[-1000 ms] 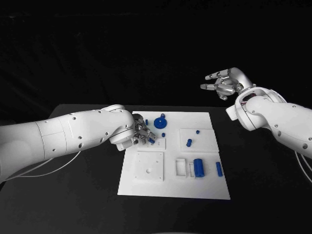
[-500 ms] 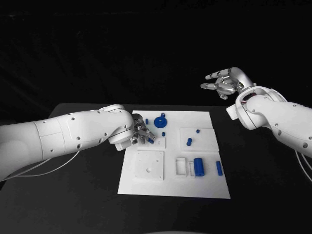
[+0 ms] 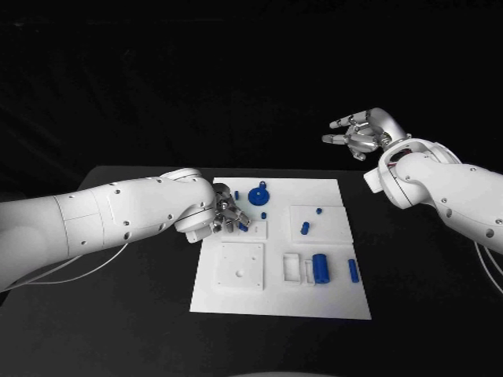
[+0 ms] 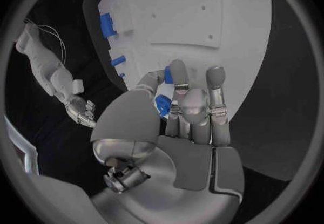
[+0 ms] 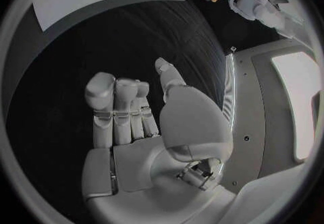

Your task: Assemble the parts on the task board

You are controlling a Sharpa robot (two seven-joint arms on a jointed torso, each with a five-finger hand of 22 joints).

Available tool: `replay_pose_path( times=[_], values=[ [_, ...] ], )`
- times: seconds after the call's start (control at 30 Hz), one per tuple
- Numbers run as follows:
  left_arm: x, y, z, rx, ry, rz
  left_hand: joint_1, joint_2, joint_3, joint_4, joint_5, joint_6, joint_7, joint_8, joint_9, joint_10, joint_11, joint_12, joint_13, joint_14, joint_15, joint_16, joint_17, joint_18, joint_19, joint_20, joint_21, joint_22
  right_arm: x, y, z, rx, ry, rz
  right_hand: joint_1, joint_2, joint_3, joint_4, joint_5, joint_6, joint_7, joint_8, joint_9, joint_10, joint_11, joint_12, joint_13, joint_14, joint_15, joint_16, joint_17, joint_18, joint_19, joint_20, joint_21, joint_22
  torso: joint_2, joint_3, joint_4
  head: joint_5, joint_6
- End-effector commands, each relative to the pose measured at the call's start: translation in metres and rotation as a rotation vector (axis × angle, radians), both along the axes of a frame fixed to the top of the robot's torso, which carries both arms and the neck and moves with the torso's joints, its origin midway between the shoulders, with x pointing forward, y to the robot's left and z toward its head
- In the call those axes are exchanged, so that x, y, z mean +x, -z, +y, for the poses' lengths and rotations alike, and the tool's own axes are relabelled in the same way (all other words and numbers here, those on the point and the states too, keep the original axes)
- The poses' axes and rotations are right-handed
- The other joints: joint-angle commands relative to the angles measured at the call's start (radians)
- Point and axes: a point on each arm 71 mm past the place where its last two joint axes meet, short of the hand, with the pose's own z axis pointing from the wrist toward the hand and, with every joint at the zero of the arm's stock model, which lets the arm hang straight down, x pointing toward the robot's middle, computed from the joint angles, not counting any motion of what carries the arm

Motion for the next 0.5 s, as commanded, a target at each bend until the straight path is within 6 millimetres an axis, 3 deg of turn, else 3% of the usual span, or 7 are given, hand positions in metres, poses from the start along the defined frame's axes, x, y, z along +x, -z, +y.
replay_pose_path(
  times=[0.03,0.5],
  values=[
    [-0.0018,0.0021,-0.0023,0.013,0.02,0.009,0.0,0.008,0.127,-0.123,0.006,0.038,-0.034,0.003,0.111,0.052,-0.007,0.004,-0.001,0.003,0.001,0.005,0.001,-0.016,0.005,-0.001,-0.005,0.001,0.0002,0.0004,0.002,-0.008,-0.015,0.009,0.003,0.011,-0.003,0.0,-0.003,-0.005,0.001,0.006,0.001,0.0,-0.001,-0.006,-0.001,0.0,-0.001,-0.006,-0.001,0.009,0.06,-0.005,-0.007,0.092,0.0,0.0,-0.0004,0.001,0.0],
    [-0.0017,0.0055,-0.0042,0.03,0.034,0.003,0.0,0.007,0.127,-0.124,0.006,0.037,-0.033,0.003,0.108,0.052,-0.006,0.003,-0.002,0.003,0.002,0.003,-0.001,-0.016,0.007,-0.001,-0.012,0.007,0.0005,0.001,0.0032,-0.009,-0.021,0.015,0.003,0.012,-0.007,0.002,-0.001,-0.006,0.001,0.006,0.001,0.0,-0.001,-0.006,-0.002,0.001,-0.001,-0.008,-0.002,0.009,0.06,-0.005,-0.007,0.091,0.001,0.0005,-0.0001,-0.001,-0.002]
  ],
)
